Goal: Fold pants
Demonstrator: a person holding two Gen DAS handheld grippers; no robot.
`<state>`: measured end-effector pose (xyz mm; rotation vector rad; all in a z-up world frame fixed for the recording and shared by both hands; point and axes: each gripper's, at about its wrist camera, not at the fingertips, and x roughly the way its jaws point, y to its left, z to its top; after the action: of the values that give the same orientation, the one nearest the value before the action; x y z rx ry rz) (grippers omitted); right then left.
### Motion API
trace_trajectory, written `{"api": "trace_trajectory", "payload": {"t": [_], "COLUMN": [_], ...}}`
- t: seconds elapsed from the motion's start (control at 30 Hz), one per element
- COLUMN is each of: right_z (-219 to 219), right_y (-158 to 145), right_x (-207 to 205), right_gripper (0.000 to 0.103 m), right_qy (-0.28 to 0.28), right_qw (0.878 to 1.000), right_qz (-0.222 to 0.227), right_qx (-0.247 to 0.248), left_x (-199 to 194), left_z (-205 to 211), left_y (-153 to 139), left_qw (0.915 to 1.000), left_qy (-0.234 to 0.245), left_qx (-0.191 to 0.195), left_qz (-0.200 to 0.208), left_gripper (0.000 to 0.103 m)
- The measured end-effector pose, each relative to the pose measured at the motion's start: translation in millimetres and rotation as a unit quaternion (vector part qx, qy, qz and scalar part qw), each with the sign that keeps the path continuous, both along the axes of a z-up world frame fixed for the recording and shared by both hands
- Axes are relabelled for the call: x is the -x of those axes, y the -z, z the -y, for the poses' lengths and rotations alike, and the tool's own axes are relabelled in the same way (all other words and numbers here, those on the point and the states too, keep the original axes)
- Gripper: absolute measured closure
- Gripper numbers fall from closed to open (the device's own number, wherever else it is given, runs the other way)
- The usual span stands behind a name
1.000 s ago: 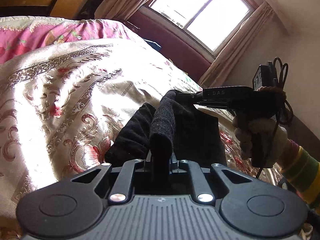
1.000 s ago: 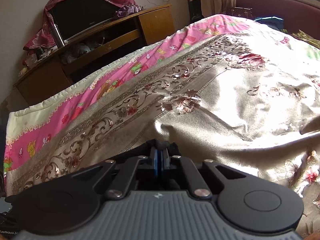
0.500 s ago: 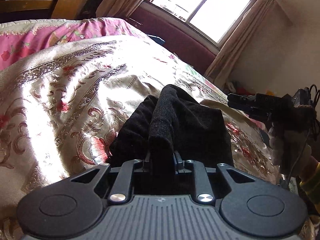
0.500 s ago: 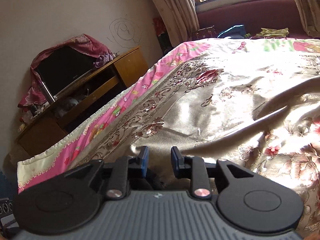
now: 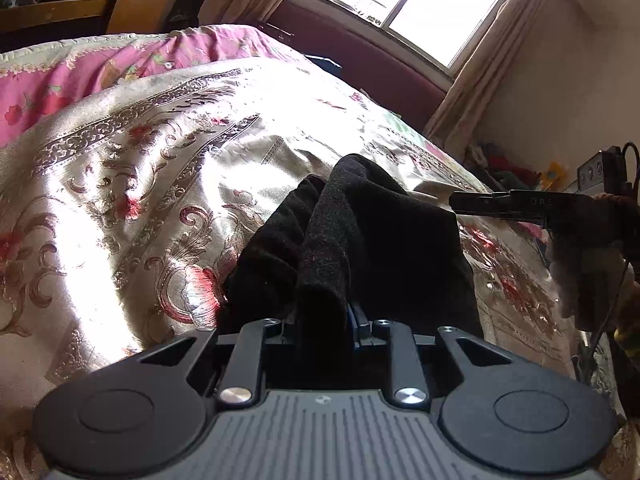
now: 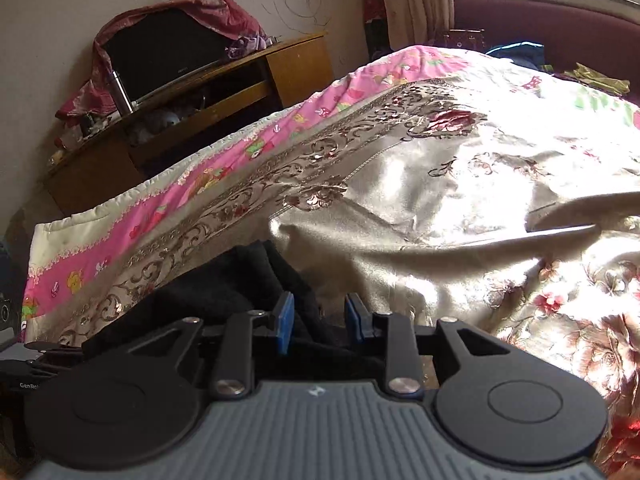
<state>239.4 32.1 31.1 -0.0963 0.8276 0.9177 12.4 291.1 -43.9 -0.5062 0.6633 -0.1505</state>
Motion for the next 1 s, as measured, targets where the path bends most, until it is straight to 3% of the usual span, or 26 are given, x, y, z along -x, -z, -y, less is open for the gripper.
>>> {"api": "trace_trajectory", "payload": {"t": [0.17, 0.33, 0.4, 0.47, 0.6, 0.7, 0.83, 0.87, 0.93, 1.0], "right_z": [-26, -41, -47, -53, -40, -52, -43, -37, -29, -31], "right_y": [18, 26, 30, 25, 1, 14, 25, 19, 4, -11], "right_x": [2, 4, 12, 23, -8, -12, -24, -21, -11, 4], "right_gripper": [0.073, 0.073, 0.084, 0.099, 0.103, 0.103, 0.094, 0.088, 0.088, 0.082], "right_qy": [-0.082, -0.101, -0.091, -0.098, -0.034, -0.036, -0.002, 0.001, 0.001, -0.014], "right_qw": [0.994, 0.988, 0.987, 0.981, 0.989, 0.985, 0.992, 0.994, 0.996, 0.995], "right_qz": [-0.042, -0.046, -0.022, 0.029, 0.046, 0.058, -0.006, -0.005, 0.012, 0.053], "right_qx": [0.059, 0.106, 0.129, 0.162, 0.139, 0.157, 0.125, 0.109, 0.092, 0.084], "left_x": [0, 0, 1, 2, 1, -3, 2, 4, 7, 8], "left_z": [-2, -3, -3, -2, 0, 3, 3, 3, -1, -5], "left_y": [1, 2, 2, 2, 4, 6, 4, 3, -1, -3], "left_qw": [1.0, 0.9999, 1.0, 0.9999, 0.9999, 0.9999, 0.9999, 0.9999, 0.9998, 0.9996], "left_qy": [0.001, 0.006, 0.005, 0.005, 0.01, 0.01, 0.009, 0.009, 0.009, 0.007], "left_qx": [0.009, 0.009, 0.007, 0.007, -0.001, 0.002, 0.002, 0.002, 0.008, 0.021], "left_qz": [0.0, 0.003, 0.005, 0.007, 0.009, 0.008, 0.009, 0.01, 0.015, 0.018], "left_gripper": [0.065, 0.065, 0.065, 0.065, 0.065, 0.065, 0.065, 0.065, 0.065, 0.065]}}
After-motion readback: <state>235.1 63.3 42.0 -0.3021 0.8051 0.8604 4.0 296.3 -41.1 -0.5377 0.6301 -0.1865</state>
